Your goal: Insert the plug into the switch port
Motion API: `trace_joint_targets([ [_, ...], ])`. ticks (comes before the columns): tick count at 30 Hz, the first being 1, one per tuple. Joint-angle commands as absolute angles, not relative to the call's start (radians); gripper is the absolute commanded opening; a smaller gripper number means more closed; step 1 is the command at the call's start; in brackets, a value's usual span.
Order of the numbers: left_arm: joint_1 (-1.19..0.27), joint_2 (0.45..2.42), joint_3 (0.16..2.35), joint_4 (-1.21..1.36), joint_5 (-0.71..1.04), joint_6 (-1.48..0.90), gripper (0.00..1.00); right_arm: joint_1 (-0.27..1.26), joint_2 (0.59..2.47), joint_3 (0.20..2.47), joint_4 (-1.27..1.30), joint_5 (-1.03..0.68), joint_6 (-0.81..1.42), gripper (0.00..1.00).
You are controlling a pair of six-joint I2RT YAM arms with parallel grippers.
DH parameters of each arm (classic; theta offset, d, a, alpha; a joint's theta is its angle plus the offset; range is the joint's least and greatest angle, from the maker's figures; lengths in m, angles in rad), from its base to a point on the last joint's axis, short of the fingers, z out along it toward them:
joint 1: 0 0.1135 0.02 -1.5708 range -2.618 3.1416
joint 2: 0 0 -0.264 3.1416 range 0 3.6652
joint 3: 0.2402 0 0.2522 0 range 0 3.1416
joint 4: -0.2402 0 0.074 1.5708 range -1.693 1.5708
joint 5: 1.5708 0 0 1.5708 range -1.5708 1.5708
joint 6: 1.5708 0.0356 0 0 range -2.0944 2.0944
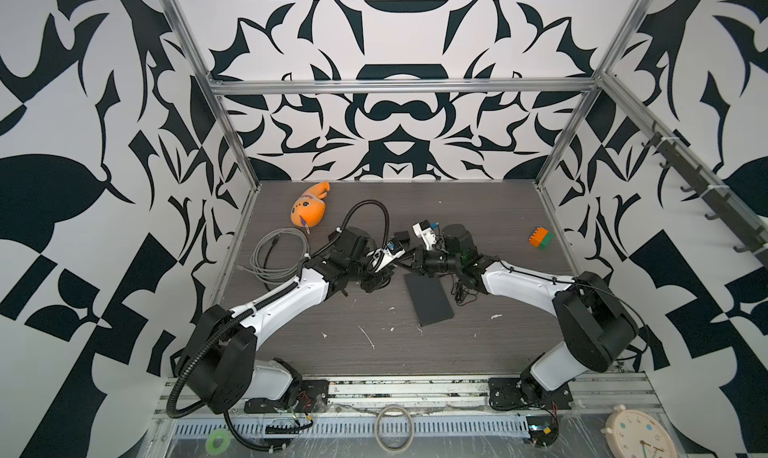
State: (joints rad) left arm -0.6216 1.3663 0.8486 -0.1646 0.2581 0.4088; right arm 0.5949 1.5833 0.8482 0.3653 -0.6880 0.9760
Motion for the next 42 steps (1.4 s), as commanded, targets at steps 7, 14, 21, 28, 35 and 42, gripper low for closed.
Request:
trace_joint_targets([
  [7, -0.581, 1.281, 0.690, 0.073, 0.367, 0.317, 0.33, 0.543, 1.536, 0.858, 0.392, -0.778, 0.998, 0.02],
  [14, -0.580, 1.304, 0.651, 0.190, 0.430, 0.267, 0.32, 0.541, 1.532, 0.868, 0.413, -0.834, 1.042, 0.02],
  [21, -0.578, 1.315, 0.649, 0.252, 0.456, 0.253, 0.21, 0.537, 1.534, 0.868, 0.446, -0.865, 1.082, 0.01],
  [28, -0.548, 1.284, 0.597, 0.316, 0.478, 0.222, 0.15, 0.526, 1.532, 0.861, 0.439, -0.864, 1.082, 0.01],
  [35, -0.543, 1.303, 0.614, 0.285, 0.509, 0.209, 0.00, 0.522, 1.546, 0.853, 0.432, -0.856, 1.075, 0.01],
  [42, -0.566, 1.369, 0.747, -0.029, 0.429, 0.325, 0.00, 0.408, 1.493, 0.821, 0.318, -0.863, 0.980, 0.26],
])
